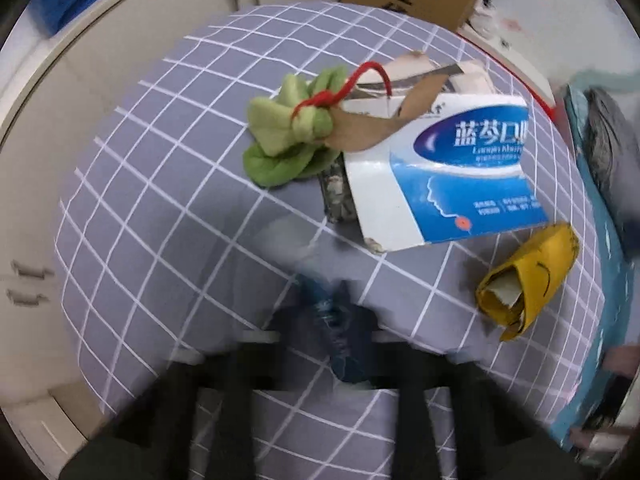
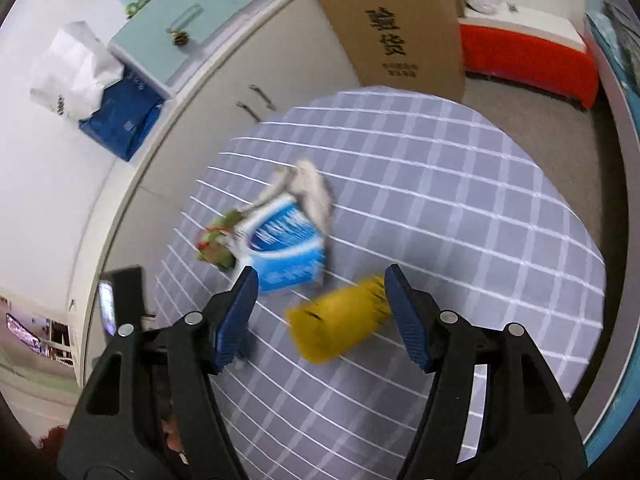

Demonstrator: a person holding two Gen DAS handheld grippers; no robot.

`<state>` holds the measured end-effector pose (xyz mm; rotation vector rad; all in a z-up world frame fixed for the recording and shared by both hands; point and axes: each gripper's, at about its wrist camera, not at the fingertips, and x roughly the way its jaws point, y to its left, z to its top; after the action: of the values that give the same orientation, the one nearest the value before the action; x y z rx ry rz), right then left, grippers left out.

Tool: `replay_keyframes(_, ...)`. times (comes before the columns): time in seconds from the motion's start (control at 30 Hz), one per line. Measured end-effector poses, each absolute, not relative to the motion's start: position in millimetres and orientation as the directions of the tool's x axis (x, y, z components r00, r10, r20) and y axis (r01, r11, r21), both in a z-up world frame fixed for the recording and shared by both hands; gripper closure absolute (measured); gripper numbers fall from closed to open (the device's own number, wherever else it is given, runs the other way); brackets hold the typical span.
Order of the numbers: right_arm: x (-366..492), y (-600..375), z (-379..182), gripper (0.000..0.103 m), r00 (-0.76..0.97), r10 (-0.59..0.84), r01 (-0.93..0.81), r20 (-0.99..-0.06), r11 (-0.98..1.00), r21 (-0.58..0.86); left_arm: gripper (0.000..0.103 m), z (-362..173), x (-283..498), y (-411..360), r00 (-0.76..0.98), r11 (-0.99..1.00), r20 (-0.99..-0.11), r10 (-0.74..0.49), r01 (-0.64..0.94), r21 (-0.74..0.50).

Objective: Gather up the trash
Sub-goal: 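Grasp the white-blue toothpaste tube with the left tool while the right tool grasps the green cloth item, then carry both items over the blue bucket and open both tools to drop them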

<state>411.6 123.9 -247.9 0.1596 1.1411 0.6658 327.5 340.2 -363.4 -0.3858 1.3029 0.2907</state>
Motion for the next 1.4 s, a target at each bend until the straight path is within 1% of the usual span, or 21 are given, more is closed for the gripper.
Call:
replay_keyframes(0.1,413.6,155.7,-239.6,0.038,0.236,0.582,-0.463,-0.778,0.771,0.436,0.096,-357.7,323.2,359.8,0.293,0.881,-0.954,-0.066,-0.431,-0.193)
replay_keyframes(0.2,414.5,197.7,-238.0,0.037,0.187,0.601,-0.53,-0.777,0.728,0.435,0.096,-341.3,314.8,387.5,0.372,0.862,-0.926,-0.069,-0.445,-0.243)
replay_keyframes(0.4,415.3,275.8,-255.4,0.037,0.112,0.561,-0.619,-0.82,0.685,0.384,0.096,-310.0,317.0,432.4,0.478,0.86,-0.878,0.002,-0.449,-0.243)
replay_keyframes(0.53,423.2,314.7,-288.6,0.037,0.042,0.473,-0.632,-0.88,0.695,0.343,0.097,-299.4,328.6,443.5,0.51,0.877,-0.86,0.027,-0.424,-0.224)
replay_keyframes(0.57,426.4,319.7,-297.1,0.037,0.014,0.466,-0.626,-0.885,0.694,0.355,0.097,-296.9,322.3,445.4,0.507,0.877,-0.861,0.028,-0.426,-0.222)
replay_keyframes(0.63,429.3,326.8,-305.1,0.043,0.009,0.441,-0.633,-0.897,0.697,0.337,0.097,-297.3,323.6,450.9,0.506,0.874,-0.862,0.026,-0.431,-0.226)
replay_keyframes(0.67,430.0,330.3,-308.0,0.052,0.004,0.42,-0.641,-0.907,0.698,0.32,0.097,-298.5,324.7,451.0,0.503,0.876,-0.864,0.027,-0.429,-0.222)
replay_keyframes(0.7,431.6,333.0,-312.0,0.07,-0.02,0.416,-0.641,-0.909,0.693,0.331,0.097,-297.9,327.7,450.7,0.501,0.877,-0.865,0.027,-0.427,-0.22)
replay_keyframes(0.73,434.3,332.9,-317.1,0.082,-0.063,0.43,-0.627,-0.9,0.685,0.371,0.097,-298.8,329.2,448.9,0.498,0.879,-0.867,0.028,-0.425,-0.216)
replay_keyframes(0.8,438.5,330.9,-318.9,0.088,-0.095,0.458,-0.607,-0.884,0.677,0.416,0.097,-296.2,329.4,443.8,0.498,0.881,-0.867,0.024,-0.42,-0.217)
replay_keyframes(0.97,451.4,294.5,-279.2,0.09,-0.05,0.634,-0.535,-0.772,0.636,0.557,0.097,-269.5,329.5,430.1,0.554,0.879,-0.833,0.007,-0.401,-0.259)
replay_keyframes(1.1,463.6,247.5,-235.0,0.09,0.027,0.744,-0.482,-0.667,0.595,0.643,0.097,-232.9,345.6,406.2,0.622,0.89,-0.782,-0.028,-0.34,-0.303)
replay_keyframes(1.23,475.9,183.8,-204.3,0.09,0.113,0.791,-0.447,-0.602,0.581,0.68,0.097,-202.4,369.3,367.2,0.666,0.913,-0.742,-0.081,-0.249,-0.324)
replay_keyframes(1.37,484.4,118.1,-192.7,0.09,0.19,0.785,-0.405,-0.59,0.61,0.681,0.097,-190.9,397.5,312.2,0.666,0.921,-0.73,-0.154,-0.17,-0.35)
replay_keyframes(1.4,487.1,100.6,-191.9,0.09,0.207,0.778,-0.394,-0.594,0.622,0.677,0.097,-191.6,409.3,288.0,0.656,0.925,-0.733,-0.182,-0.137,-0.353)
